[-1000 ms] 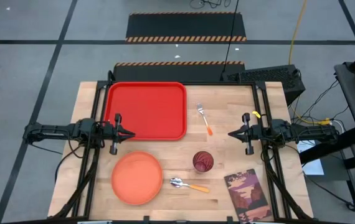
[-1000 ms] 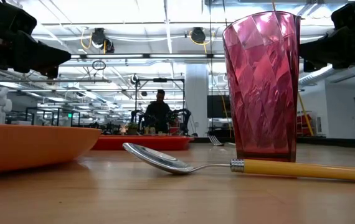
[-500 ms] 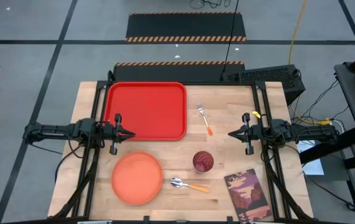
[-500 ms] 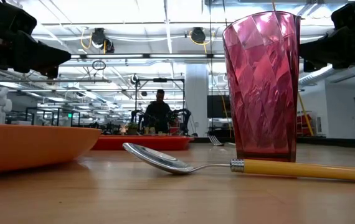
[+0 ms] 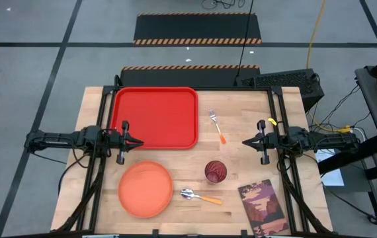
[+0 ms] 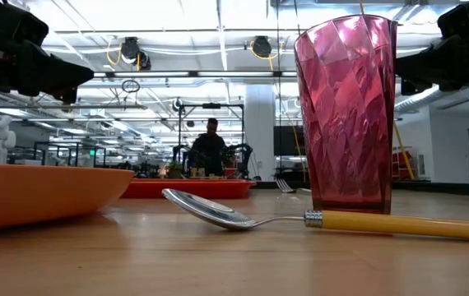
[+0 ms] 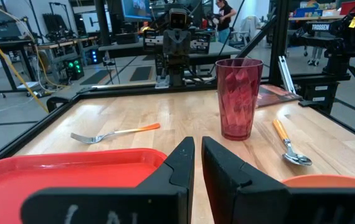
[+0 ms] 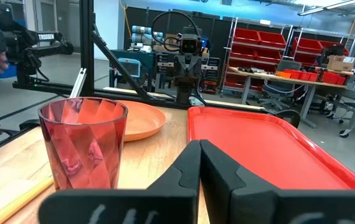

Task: Pick and place plate/cup/fork/spoon on tray
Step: Put the red cup on the orange tray

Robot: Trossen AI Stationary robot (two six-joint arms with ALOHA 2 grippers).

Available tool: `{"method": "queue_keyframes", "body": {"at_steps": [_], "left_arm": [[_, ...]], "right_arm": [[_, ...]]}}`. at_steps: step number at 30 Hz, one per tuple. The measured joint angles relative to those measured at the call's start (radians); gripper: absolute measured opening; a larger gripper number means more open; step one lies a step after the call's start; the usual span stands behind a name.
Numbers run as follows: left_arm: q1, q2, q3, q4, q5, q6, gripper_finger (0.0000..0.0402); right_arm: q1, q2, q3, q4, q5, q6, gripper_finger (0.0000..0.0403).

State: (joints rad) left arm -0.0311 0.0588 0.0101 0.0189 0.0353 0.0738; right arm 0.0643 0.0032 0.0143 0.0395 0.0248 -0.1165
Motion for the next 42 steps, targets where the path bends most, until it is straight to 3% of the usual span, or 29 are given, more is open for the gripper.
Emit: {"method": "queue_keyframes", "body": {"at_steps": [3, 10, 21, 35, 38, 42], "left_arm": [[0.0, 0.0, 0.0, 0.0, 0.0, 0.0, 0.0035], [0.0, 0.0, 0.0, 0.023, 0.0, 0.0, 0.0035], [0.0, 0.0, 0.0, 0.05, -0.001, -0.008, 0.0035], [-0.025, 0.0, 0.0, 0.345, -0.027, -0.13, 0.0035], [-0.026, 0.0, 0.036, 0.378, -0.041, -0.127, 0.0035], [-0.027, 0.021, 0.156, 0.304, -0.039, -0.092, 0.0035]], "right_arm": [[0.0, 0.0, 0.0, 0.0, 0.0, 0.017, 0.0], [0.0, 0.0, 0.0, 0.001, 0.0, 0.259, 0.0], [0.0, 0.0, 0.0, 0.028, 0.0, 0.274, 0.0], [0.0, 0.0, 0.0, 0.083, 0.0, 0.375, 0.0], [0.001, 0.0, 0.0, 0.083, 0.0, 0.404, 0.0], [0.001, 0.0, 0.0, 0.075, 0.0, 0.446, 0.0]]}}
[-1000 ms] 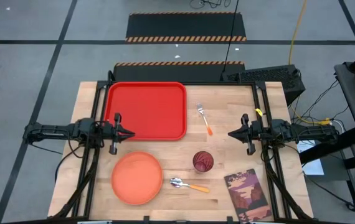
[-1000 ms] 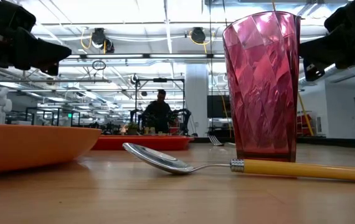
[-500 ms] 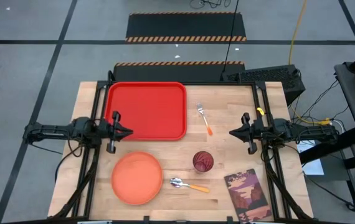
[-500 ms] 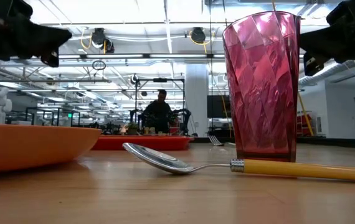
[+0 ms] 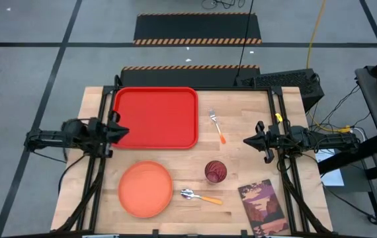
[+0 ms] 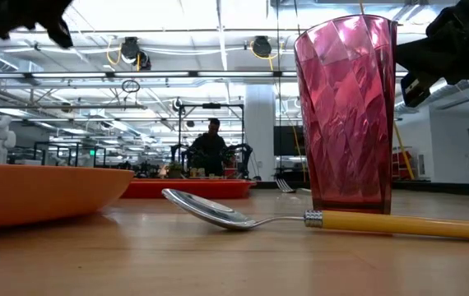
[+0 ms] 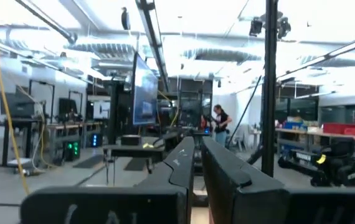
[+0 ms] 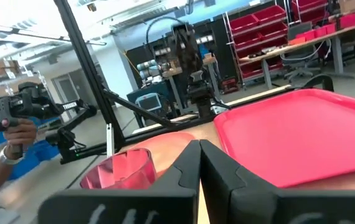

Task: Pick and place plate/cup/fork/spoon on tray
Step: Put the red cup on the orange tray

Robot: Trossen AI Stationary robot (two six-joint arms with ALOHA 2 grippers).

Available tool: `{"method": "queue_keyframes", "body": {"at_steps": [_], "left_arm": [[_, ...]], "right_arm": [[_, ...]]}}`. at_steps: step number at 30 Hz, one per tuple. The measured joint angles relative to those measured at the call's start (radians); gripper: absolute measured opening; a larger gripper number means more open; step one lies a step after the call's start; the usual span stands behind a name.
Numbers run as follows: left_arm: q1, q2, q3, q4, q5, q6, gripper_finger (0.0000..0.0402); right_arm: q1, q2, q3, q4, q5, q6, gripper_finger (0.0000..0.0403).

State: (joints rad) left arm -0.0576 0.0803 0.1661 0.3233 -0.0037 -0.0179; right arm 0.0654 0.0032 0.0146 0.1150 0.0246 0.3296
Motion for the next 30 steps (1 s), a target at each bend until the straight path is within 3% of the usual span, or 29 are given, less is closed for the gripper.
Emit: {"method": "queue_keyframes", "body": {"at_steps": [5, 14, 25, 30], "left_arm": [[0.0, 0.095, 0.208, -0.163, 0.003, 0.013, 0.0035], [-0.001, 0.381, 0.555, -0.393, 0.03, 0.071, 0.0035], [-0.001, 0.706, 1.005, -0.804, 0.06, 0.123, 0.0035], [-0.02, 0.822, 1.133, -0.872, 0.057, 0.141, 0.0035]], "right_arm": [[0.0, 0.0, 0.0, 0.0, 0.0, 0.044, 0.0], [0.0, 0.0, 0.0, 0.0, 0.0, 0.158, 0.0], [0.0, 0.034, 0.0, -0.001, 0.0, 0.137, 0.0], [0.0, 0.062, 0.0, -0.001, 0.0, 0.104, 0.0]]}}
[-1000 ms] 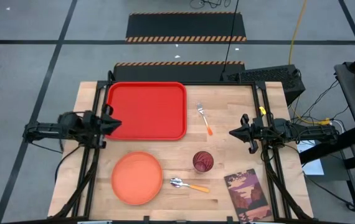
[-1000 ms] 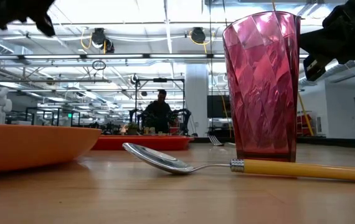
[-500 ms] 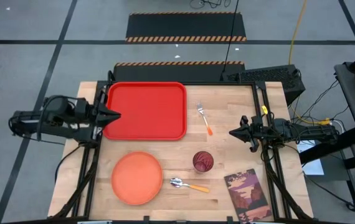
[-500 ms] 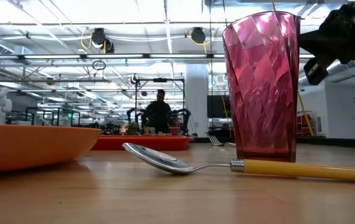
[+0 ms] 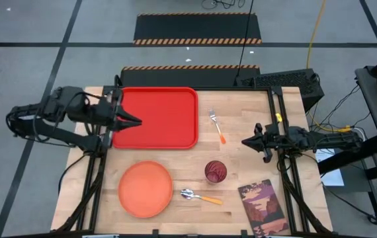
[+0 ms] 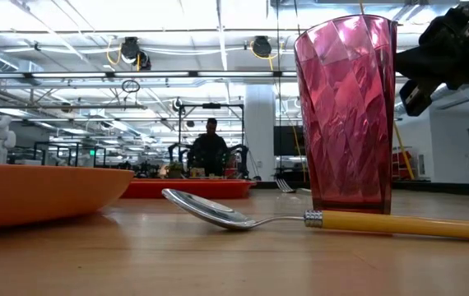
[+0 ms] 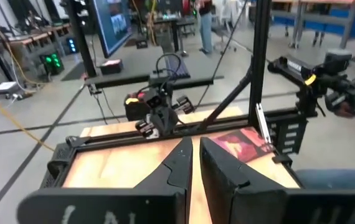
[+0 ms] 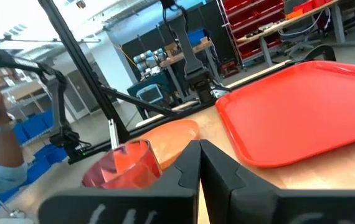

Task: Pick and place plate/cup/fork/spoon on tray
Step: Put the red cup on the orange tray

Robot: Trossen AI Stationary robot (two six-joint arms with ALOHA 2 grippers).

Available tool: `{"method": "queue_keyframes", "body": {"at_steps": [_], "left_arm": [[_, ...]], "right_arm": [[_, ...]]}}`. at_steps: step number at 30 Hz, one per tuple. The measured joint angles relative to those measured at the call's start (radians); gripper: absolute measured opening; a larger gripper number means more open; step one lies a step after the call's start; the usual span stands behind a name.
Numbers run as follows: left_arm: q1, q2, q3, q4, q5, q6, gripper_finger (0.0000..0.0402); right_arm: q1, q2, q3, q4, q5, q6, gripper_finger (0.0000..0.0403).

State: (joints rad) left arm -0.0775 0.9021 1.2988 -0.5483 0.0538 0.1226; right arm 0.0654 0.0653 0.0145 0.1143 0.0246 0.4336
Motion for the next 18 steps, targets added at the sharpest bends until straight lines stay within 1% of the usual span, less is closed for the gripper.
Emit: {"method": "queue_keyframes", "body": {"at_steps": [4, 7, 10, 13, 15, 16, 18], "left_arm": [[-0.039, 0.078, 0.034, -0.012, -0.003, 0.053, 0.0035], [-0.073, 0.118, 0.035, -0.03, -0.03, 0.094, 0.0035], [-0.11, 0.15, 0.035, -0.085, -0.115, 0.103, 0.0035], [-0.148, 0.184, 0.034, -0.121, -0.198, 0.088, 0.0035], [-0.168, 0.205, 0.034, -0.111, -0.224, 0.094, 0.0035], [-0.176, 0.214, 0.034, -0.109, -0.229, 0.097, 0.0035], [-0.186, 0.23, 0.034, -0.1, -0.232, 0.104, 0.0035]], "right_arm": [[0.0, 0.026, 0.0, 0.001, 0.0, -0.003, 0.0], [0.0, 0.043, 0.0, 0.001, 0.001, 0.003, 0.0], [0.0, 0.058, 0.008, 0.039, 0.039, 0.055, 0.0], [0.009, 0.081, 0.052, 0.021, 0.057, 0.037, 0.0], [0.021, 0.114, 0.12, -0.005, 0.057, 0.002, 0.0], [0.026, 0.133, 0.167, -0.009, 0.06, -0.019, 0.0], [0.037, 0.177, 0.273, -0.071, 0.082, -0.059, 0.0]]}}
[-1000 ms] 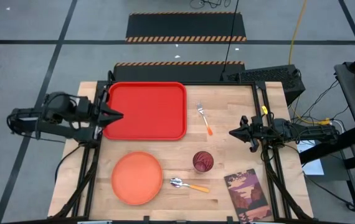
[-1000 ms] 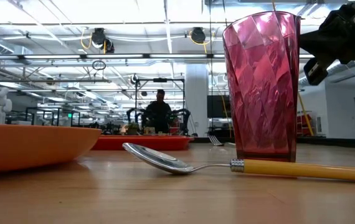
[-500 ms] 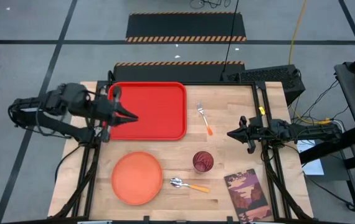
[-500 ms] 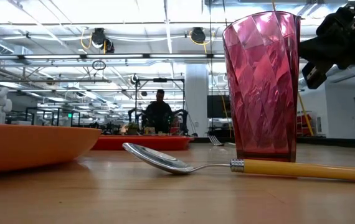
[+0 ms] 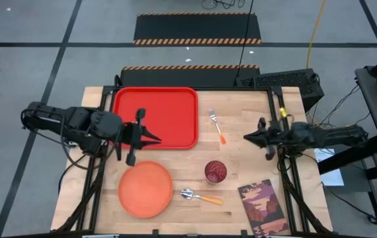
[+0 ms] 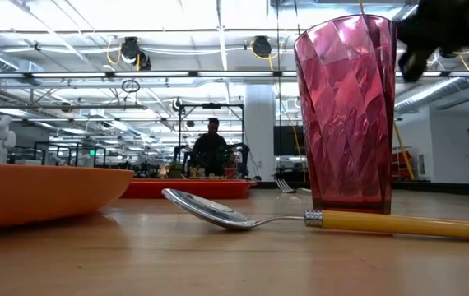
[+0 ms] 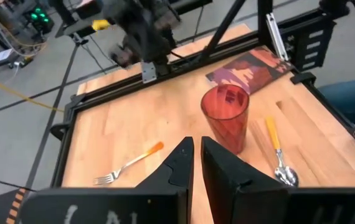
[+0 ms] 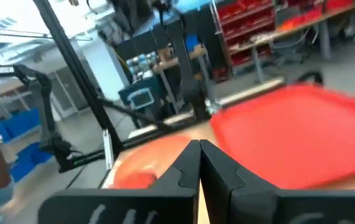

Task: Pick and place plate/cup/fork/spoon on tray
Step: Put the red cup on the orange tray

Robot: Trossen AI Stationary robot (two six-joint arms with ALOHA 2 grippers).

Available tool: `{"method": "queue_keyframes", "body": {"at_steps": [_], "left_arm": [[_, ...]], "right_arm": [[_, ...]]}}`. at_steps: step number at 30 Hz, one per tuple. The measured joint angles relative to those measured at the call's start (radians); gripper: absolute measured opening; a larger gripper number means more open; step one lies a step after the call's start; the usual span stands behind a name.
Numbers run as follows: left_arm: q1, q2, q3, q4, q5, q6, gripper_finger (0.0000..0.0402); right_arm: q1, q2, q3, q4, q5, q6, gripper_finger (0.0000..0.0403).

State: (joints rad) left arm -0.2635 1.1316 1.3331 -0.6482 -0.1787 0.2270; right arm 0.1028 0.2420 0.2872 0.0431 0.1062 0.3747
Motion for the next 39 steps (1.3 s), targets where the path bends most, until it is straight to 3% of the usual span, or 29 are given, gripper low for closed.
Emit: {"method": "queue_keyframes", "body": {"at_steps": [11, 17, 24, 30, 35, 39], "left_arm": [[-0.006, 0.015, -0.001, 0.036, -0.006, -0.019, 0.0035], [-0.007, 0.036, -0.002, 0.092, -0.006, -0.017, 0.0035], [-0.007, 0.108, -0.002, 0.15, -0.006, -0.033, 0.0035], [-0.008, 0.218, -0.002, 0.204, 0.019, -0.043, 0.0036], [-0.015, 0.326, -0.002, 0.312, 0.111, 0.044, 0.0036], [-0.03, 0.405, 0.005, 0.369, 0.128, 0.109, 0.005]], "right_arm": [[0.031, 0.403, 0.623, -0.472, 0.055, -0.114, 0.0], [0.031, 0.607, 0.852, -0.699, 0.058, -0.109, 0.0], [0.065, 0.729, 0.885, -0.835, 0.068, -0.065, 0.0], [0.154, 0.769, 0.885, -0.891, 0.18, 0.007, 0.0], [0.236, 0.78, 0.885, -0.878, 0.236, 0.009, 0.0], [0.303, 0.788, 0.869, -0.863, 0.332, 0.034, 0.0]]}}
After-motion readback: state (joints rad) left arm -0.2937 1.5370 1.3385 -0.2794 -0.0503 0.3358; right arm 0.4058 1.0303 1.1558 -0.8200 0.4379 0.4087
